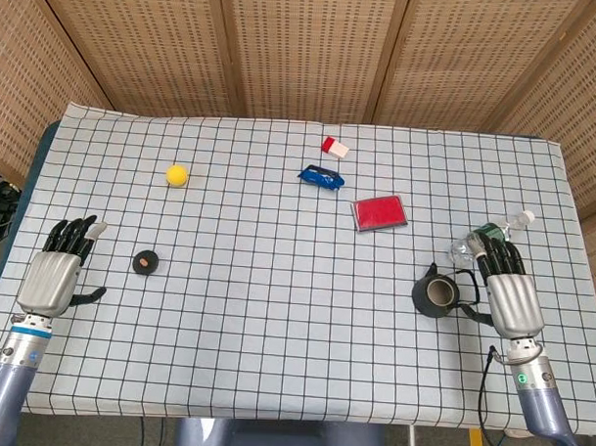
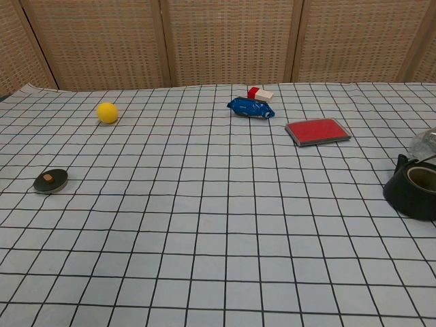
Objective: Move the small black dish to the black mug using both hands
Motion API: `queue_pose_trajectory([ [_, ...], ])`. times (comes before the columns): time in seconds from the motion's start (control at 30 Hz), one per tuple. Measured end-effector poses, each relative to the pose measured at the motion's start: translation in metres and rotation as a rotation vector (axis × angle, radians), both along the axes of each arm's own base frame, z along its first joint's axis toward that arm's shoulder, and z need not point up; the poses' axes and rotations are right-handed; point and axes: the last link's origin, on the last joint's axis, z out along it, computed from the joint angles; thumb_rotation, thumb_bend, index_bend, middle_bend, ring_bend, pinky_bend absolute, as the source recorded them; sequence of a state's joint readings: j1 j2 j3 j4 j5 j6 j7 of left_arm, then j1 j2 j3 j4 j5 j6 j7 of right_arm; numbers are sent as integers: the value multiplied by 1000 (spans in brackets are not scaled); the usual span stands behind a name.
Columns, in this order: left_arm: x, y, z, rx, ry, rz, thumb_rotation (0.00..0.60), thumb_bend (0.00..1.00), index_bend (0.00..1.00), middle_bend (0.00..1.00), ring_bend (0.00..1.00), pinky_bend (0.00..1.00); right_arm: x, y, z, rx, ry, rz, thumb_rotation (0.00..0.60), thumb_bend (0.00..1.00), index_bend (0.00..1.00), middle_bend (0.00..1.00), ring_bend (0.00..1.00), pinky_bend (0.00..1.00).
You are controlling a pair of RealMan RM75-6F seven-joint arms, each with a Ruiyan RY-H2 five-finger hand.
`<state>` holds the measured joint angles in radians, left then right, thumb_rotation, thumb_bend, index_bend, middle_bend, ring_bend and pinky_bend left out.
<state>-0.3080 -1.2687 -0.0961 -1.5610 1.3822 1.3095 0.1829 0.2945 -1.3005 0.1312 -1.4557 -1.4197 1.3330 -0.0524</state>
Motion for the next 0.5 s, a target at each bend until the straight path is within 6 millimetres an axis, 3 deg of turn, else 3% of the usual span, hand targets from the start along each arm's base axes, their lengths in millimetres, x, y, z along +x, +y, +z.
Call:
queue_pose_trajectory([
  [0.37, 6, 1, -3, -10, -7, -19, 600, 131, 34, 0, 0, 0, 0, 6, 6, -10, -9, 3, 600, 114, 111, 0, 0, 0],
  [0.5, 6, 3, -5, -15, -9, -12, 600, 131, 82, 0, 0, 0, -1, 6, 7, -10, -10, -2, 600, 113, 111, 0, 0, 0],
])
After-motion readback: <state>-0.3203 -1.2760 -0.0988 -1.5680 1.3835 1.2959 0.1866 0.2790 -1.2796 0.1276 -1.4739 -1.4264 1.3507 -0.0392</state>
